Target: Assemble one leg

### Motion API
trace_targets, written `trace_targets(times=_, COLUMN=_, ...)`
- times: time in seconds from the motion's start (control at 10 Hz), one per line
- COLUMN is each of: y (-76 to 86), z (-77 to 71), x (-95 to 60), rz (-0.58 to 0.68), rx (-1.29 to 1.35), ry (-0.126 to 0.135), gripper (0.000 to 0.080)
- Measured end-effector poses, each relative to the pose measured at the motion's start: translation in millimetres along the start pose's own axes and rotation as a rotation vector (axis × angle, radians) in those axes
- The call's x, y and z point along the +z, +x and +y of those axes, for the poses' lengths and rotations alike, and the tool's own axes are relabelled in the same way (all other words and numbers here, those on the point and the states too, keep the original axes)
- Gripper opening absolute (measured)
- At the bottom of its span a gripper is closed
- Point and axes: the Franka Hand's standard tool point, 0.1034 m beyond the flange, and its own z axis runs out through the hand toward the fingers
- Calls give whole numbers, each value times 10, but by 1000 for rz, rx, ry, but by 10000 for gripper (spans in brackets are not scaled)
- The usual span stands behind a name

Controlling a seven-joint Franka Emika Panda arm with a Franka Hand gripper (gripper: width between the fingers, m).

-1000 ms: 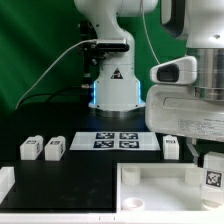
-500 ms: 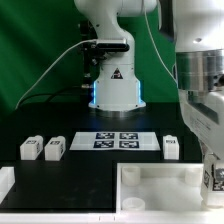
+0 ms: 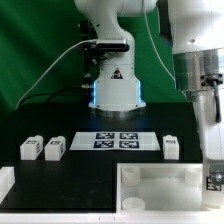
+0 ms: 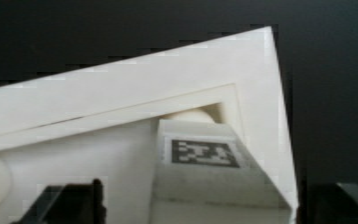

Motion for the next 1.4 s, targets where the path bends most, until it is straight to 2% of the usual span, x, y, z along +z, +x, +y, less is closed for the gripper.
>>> trace_targets(times=0.1, y=-17, z=-1, x=-5, rz=-2, rx=-116, ry=0, gripper=623)
trace_targets(times=0.3, y=-26, z=-23, x=-21, rz=-3, rx=-429, ry=-5, gripper=644)
trace_targets(times=0.6, y=-12, z=-18, x=-14, rz=-2, rx=-704, ry=-7, gripper=649)
trace_targets(times=0.7, y=-6, z=-2, x=-7, rz=0, rx=-852, ry=-26, gripper=649)
trace_targets(times=0.8, y=-16, z=13, x=6, rz=4, rx=-1083, ry=-99, gripper=649)
trace_targets(times=0.9, y=-43, z=-43, x=19, rz=8, rx=-1249, ry=-127, gripper=649)
trace_targets(times=1.0, y=-30, z=-70, x=20, rz=19, rx=-1249, ry=-108, gripper=533)
trace_targets(times=1.1, y=-22, z=-60, x=30, rz=20, rx=-1230, ry=-109, gripper=397)
trace_targets(times=1.2, y=-25, z=-59, x=31, rz=20, rx=-1206, ry=-107, gripper=397)
trace_targets(times=1.3, y=-21, z=-56, x=33, rz=24, rx=-1118, ry=-107, gripper=293)
trace_targets(times=1.4, y=-18, z=-56, x=33, rz=28, rx=-1041, ry=-105, gripper=293)
